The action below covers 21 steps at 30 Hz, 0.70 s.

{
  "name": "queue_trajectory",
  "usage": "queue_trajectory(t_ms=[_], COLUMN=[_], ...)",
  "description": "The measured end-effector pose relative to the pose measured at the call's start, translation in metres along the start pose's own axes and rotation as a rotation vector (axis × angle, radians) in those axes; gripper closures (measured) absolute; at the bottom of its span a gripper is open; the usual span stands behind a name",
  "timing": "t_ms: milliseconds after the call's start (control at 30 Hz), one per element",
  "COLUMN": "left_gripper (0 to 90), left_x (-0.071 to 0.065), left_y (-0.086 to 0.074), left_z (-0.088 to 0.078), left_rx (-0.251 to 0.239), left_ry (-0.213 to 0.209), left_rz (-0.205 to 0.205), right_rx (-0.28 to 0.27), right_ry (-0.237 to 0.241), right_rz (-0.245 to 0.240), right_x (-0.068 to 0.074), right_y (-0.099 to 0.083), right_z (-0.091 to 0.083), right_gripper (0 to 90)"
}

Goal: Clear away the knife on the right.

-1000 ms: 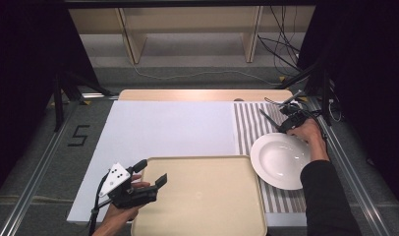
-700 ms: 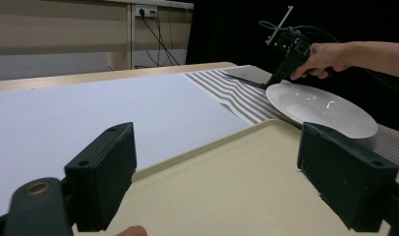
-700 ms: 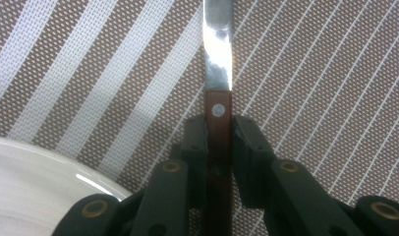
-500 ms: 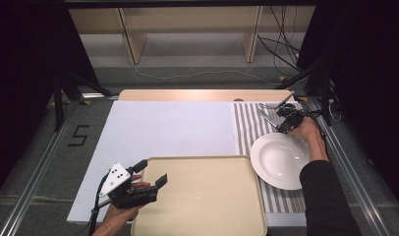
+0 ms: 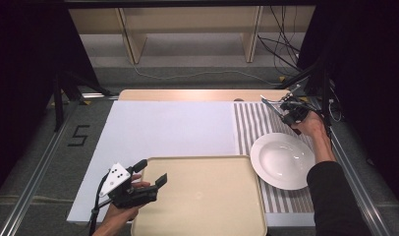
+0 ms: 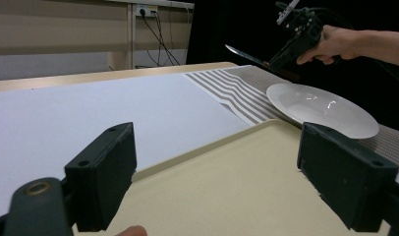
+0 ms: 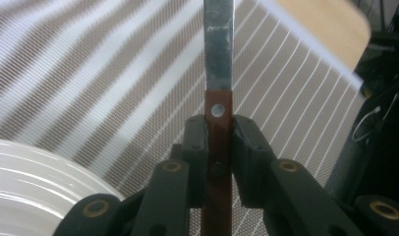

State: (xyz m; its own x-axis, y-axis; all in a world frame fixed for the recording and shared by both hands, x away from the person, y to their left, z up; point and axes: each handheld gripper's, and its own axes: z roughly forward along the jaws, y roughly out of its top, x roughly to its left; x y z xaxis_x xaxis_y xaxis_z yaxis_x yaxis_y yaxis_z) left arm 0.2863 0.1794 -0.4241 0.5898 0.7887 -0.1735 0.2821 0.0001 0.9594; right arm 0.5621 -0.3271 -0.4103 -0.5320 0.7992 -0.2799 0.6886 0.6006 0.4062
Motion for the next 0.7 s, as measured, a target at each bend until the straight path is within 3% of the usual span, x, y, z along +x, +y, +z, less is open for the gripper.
queue_trajectory(t_ms=[200,333,500,700], left_gripper=[14.6,14.6,14.6,14.6], left_x=[-0.002,-0.002,-0.001,-0.001], left_y=[0.0,0.001,0.0,0.001], left_z=[0.0,0.0,0.0,0.0], left_rx=[-0.002,-0.003,-0.002,-0.004], left_ry=[-0.003,-0.003,0.001,0.004], left_rz=[0.006,0.008,0.003,0.005], right_rx=[-0.102,-0.138,-0.213,-0.273], right_ry=[0.004,-0.005,0.024,0.041], right_rz=[-0.011,-0.028,-0.025,-0.078], right_x=[0.015,0.033,0.057,0.089], right_y=[0.005,0.003,-0.004,-0.015], right_z=[-0.033,-0.05,-0.07,-0.09], right_gripper=[77.9,77.8,77.8,77.8])
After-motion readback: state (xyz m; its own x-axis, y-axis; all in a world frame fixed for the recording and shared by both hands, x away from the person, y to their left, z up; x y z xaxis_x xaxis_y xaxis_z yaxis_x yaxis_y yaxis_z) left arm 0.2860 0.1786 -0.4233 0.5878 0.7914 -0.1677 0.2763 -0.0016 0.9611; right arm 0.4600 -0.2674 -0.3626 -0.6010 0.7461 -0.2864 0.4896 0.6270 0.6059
